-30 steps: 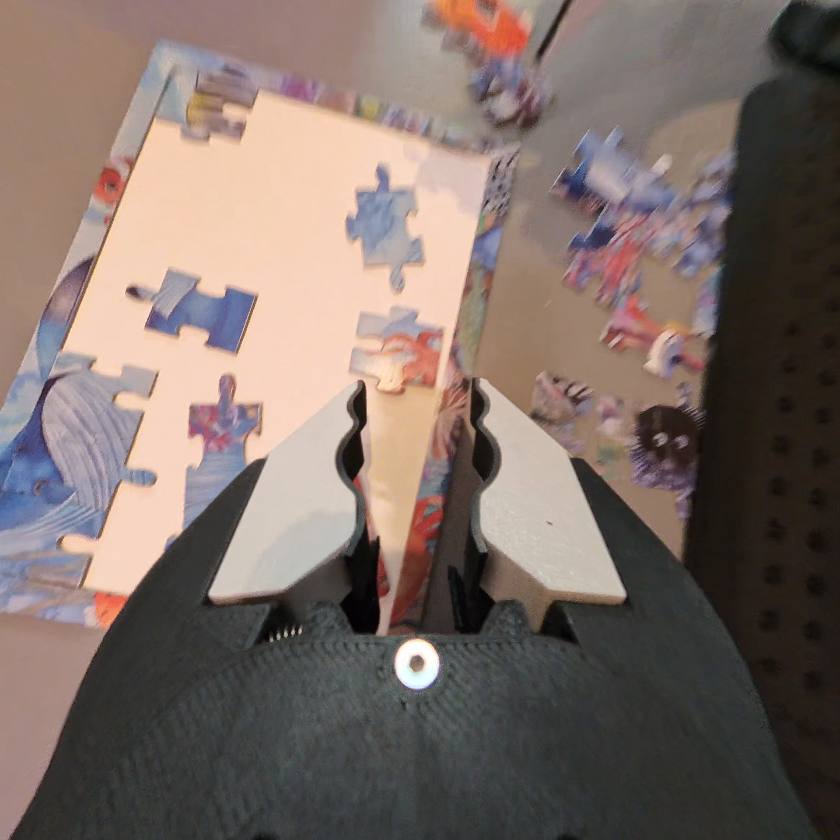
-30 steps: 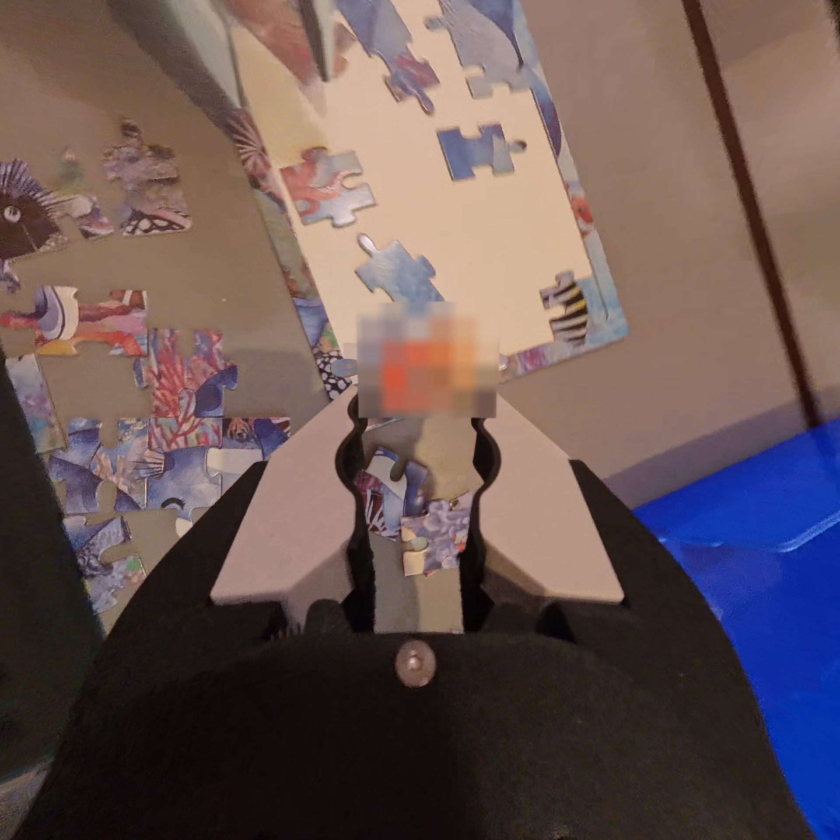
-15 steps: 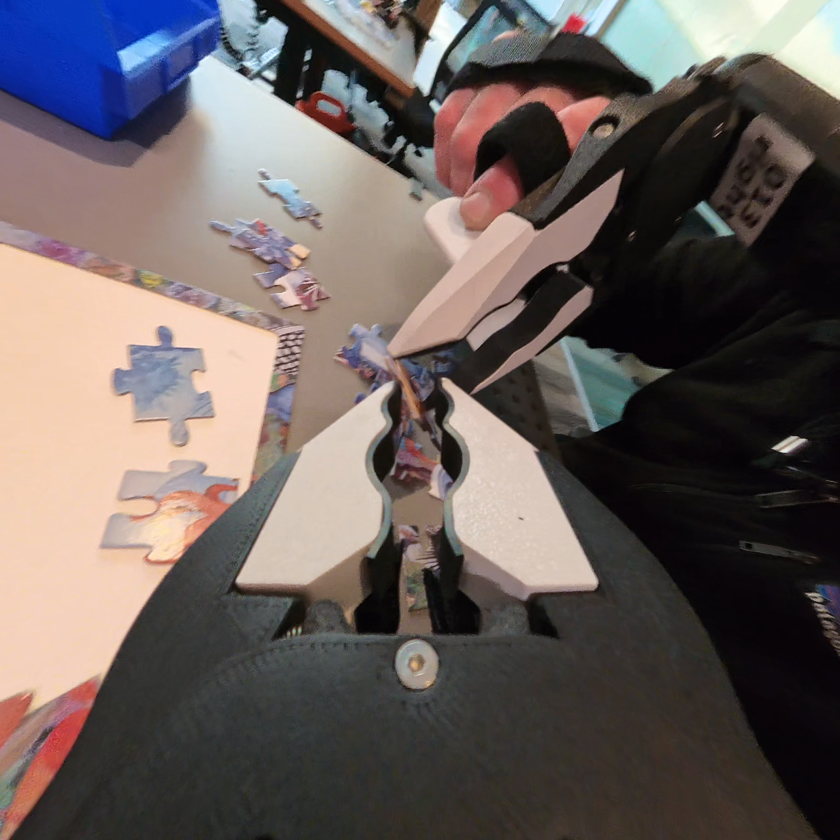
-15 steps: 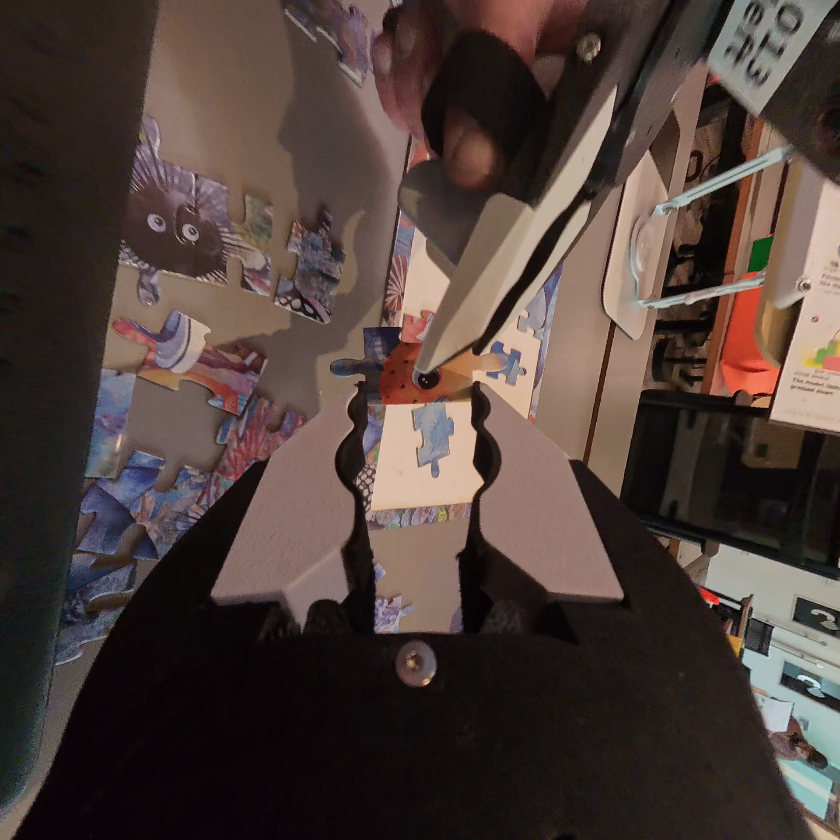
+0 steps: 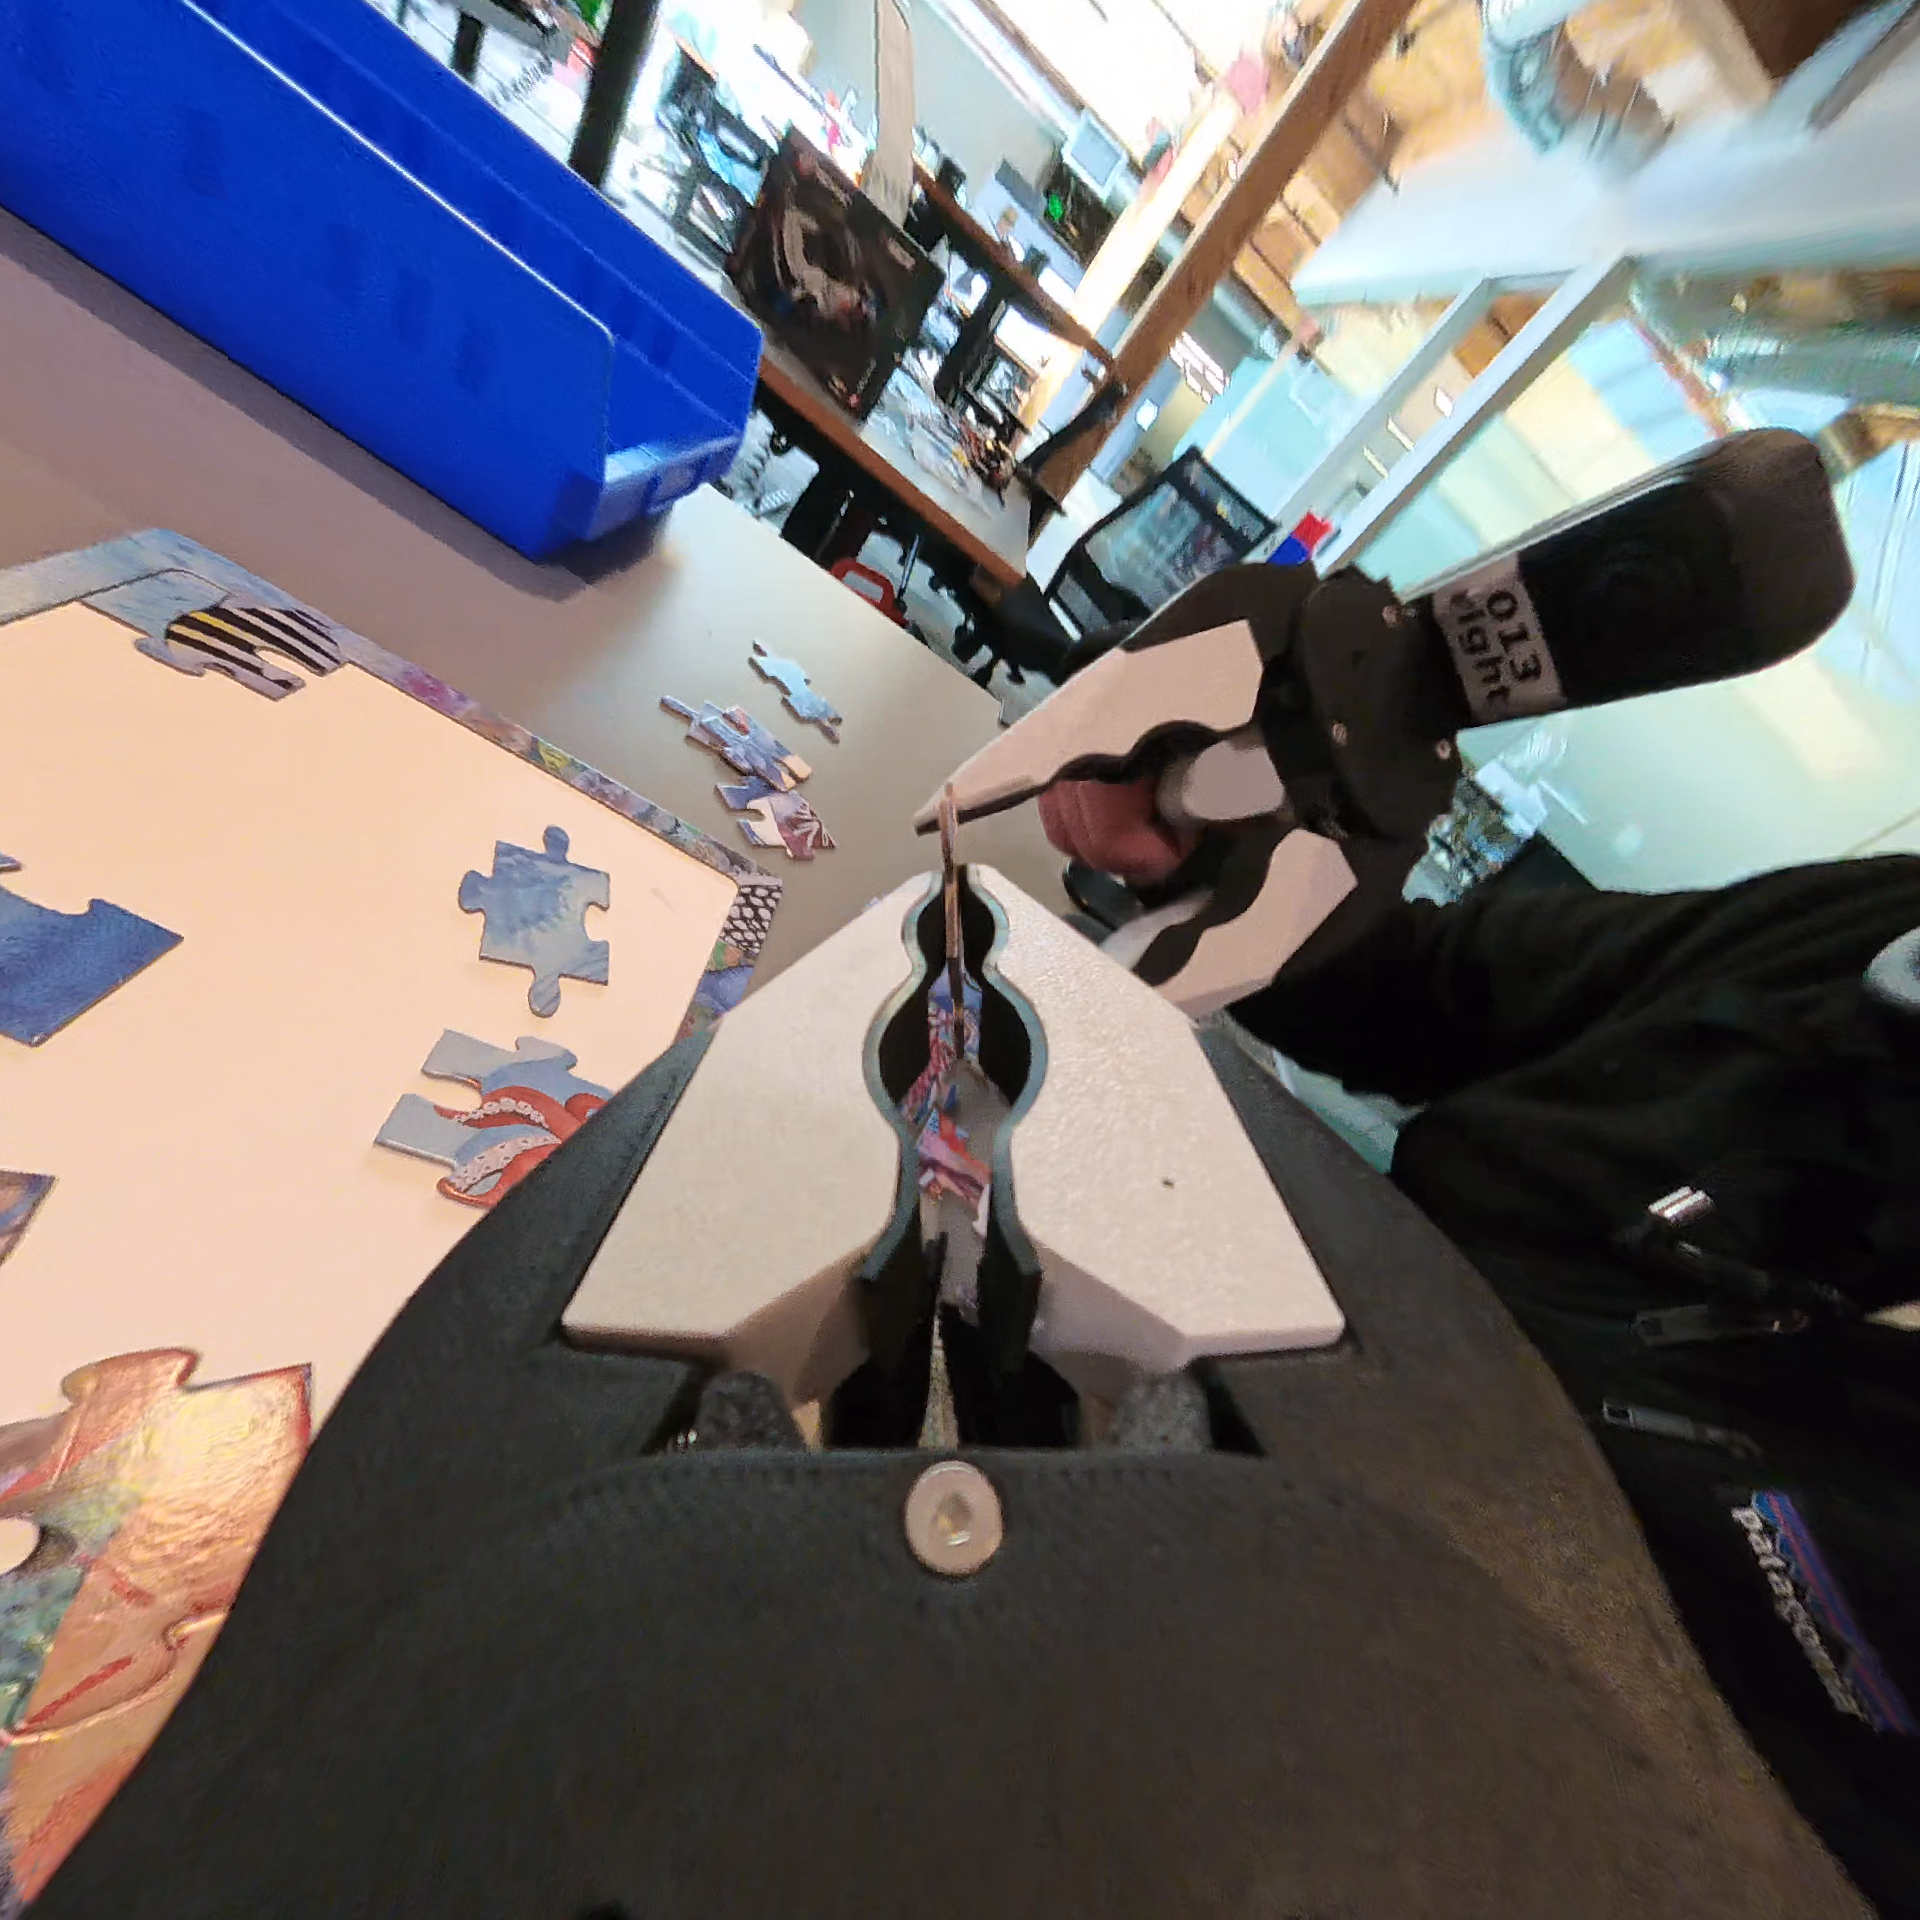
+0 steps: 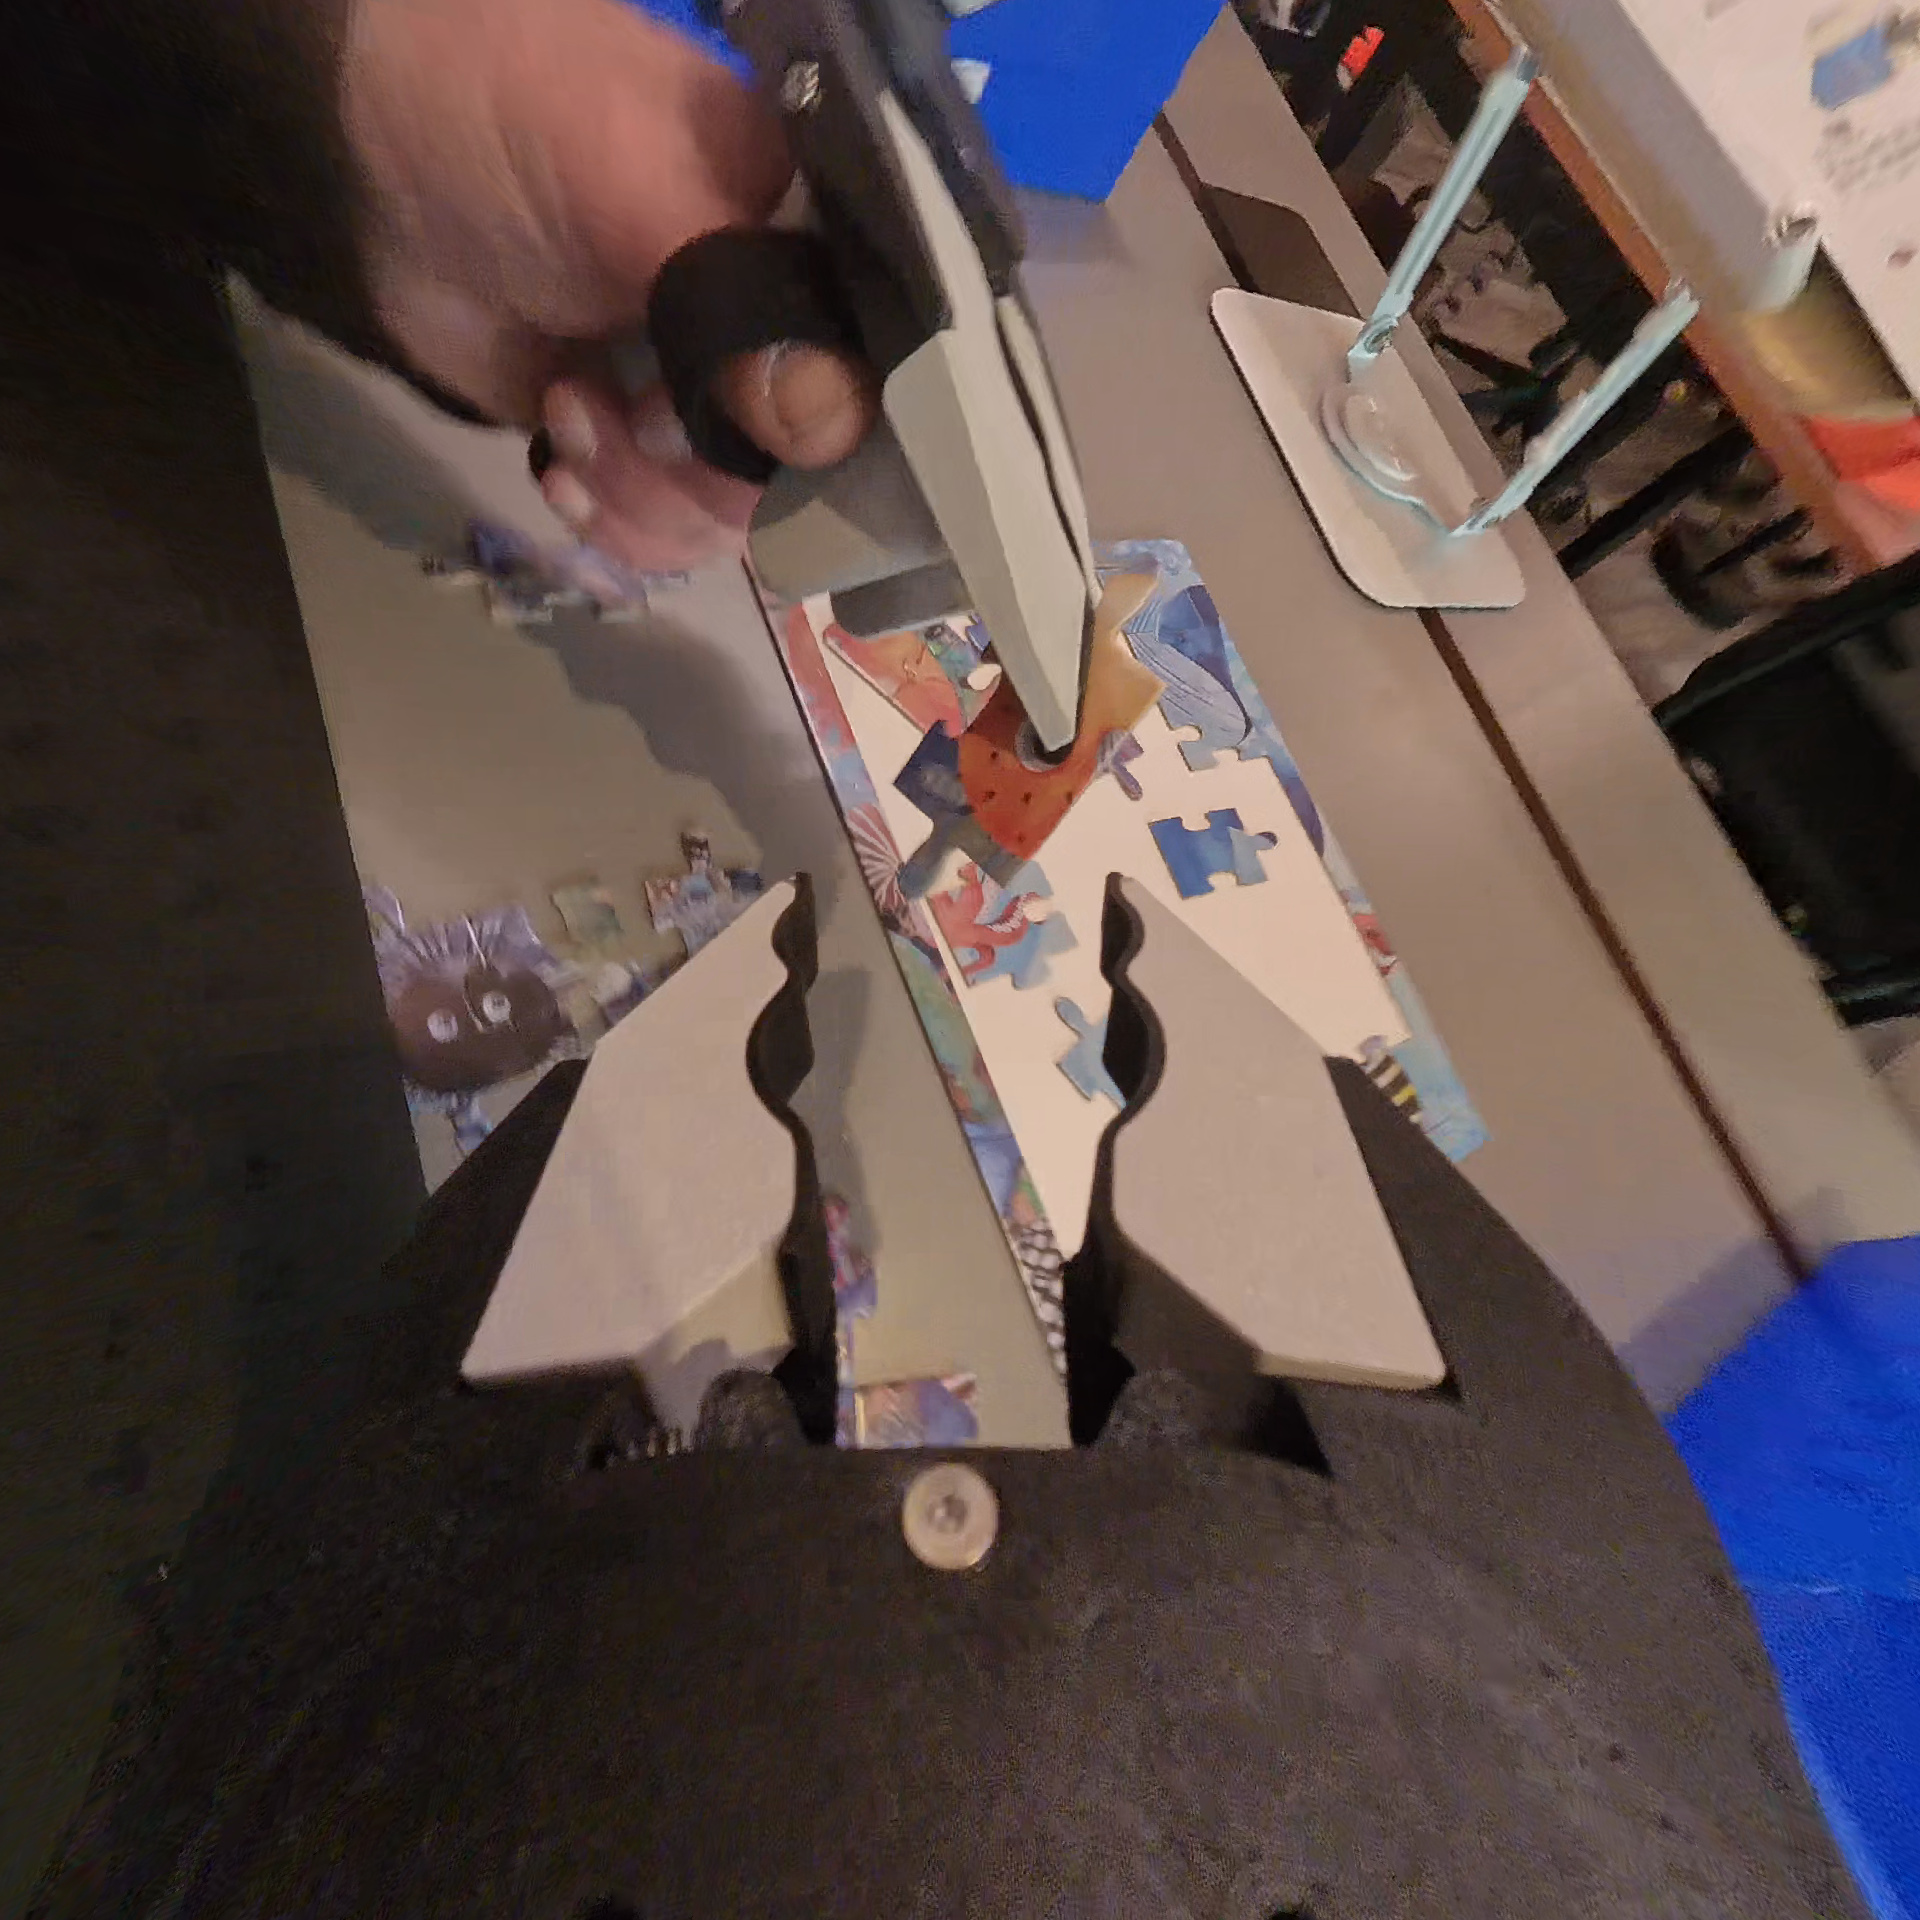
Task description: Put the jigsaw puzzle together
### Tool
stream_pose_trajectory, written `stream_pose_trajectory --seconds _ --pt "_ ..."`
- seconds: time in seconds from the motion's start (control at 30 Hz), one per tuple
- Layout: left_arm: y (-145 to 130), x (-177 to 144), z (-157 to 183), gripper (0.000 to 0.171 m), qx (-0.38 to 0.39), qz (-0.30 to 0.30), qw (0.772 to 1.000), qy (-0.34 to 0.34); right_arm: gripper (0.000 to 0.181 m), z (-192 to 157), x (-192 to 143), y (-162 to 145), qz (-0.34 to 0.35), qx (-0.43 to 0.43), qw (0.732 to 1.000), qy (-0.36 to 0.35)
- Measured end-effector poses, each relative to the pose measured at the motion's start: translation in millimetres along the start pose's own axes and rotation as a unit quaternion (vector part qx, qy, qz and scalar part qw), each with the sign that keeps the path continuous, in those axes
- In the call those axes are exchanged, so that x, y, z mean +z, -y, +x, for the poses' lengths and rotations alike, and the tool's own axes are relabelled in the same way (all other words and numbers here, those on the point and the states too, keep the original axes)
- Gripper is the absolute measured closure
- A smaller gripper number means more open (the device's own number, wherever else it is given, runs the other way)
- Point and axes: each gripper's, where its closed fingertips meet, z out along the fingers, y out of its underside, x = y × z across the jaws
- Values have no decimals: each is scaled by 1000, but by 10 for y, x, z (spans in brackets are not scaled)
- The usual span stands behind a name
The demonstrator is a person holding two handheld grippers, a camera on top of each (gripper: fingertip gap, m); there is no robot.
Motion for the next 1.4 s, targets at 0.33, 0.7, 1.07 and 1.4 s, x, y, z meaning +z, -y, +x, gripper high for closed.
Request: stream_pose_trajectory --seconds 0.33,0.7,1.07,1.4 --pt "-81 114 86 169 -1 5 999 -33 164 49 100 30 54 172 983 23" --pt "-295 261 -19 154 23 -64 997 -24 181 142 -396 -250 93 300 941 125" --pt "-499 534 513 156 30 -86 989 -120 181 -179 -519 -191 166 354 900 191" --pt "-442 518 471 171 17 -69 990 -121 178 -134 -546 -167 196 377 889 172"
